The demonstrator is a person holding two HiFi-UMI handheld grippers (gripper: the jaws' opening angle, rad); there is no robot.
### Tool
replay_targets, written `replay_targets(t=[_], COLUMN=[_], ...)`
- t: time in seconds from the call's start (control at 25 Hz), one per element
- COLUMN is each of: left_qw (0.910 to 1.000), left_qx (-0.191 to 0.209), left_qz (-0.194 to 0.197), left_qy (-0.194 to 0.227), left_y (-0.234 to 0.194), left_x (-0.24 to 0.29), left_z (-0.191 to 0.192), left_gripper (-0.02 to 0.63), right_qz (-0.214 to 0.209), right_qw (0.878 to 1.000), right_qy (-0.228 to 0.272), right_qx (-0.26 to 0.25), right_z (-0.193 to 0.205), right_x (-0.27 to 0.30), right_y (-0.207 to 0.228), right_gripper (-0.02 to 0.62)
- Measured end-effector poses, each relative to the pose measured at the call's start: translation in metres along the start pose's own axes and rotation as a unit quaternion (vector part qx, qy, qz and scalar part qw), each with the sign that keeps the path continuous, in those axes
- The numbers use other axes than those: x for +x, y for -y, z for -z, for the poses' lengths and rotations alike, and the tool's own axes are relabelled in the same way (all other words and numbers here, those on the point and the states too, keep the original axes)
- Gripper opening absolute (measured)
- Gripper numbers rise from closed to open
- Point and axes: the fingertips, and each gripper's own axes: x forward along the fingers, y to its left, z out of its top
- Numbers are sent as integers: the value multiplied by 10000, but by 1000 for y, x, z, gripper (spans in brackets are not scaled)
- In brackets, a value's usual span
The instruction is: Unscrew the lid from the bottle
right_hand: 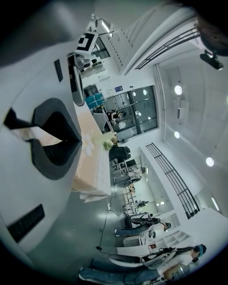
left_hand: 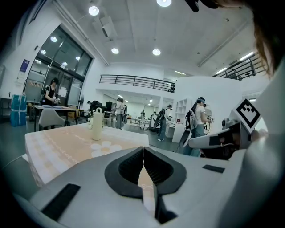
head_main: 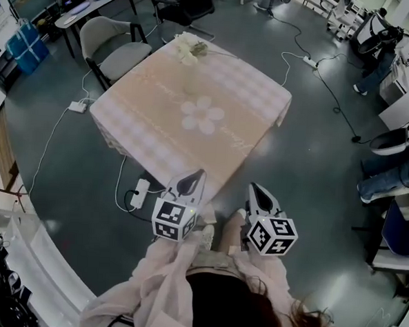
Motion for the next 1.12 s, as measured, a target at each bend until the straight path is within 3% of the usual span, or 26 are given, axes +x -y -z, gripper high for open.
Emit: replay_targets(t=[0.24, 0.48, 1.12], left_qw=[10000, 10000, 9982], left_qx=[34, 63, -92], left_qz=[51, -9, -590], left_qy=[2, 42, 3], left_y=[8, 10, -21], left_x=[10, 30, 100], left_z=[-1, -12, -39], left_gripper=[26, 26, 26], right_qz=[-55, -159, -776], right_qw=[9999, 9996, 9964], right_qy=[1, 132, -334], right_qx=[142, 207, 97], right_z=[1, -23, -61], right_x=[-1, 10, 94], right_y=[8, 24, 60], right_gripper=[12, 12, 12])
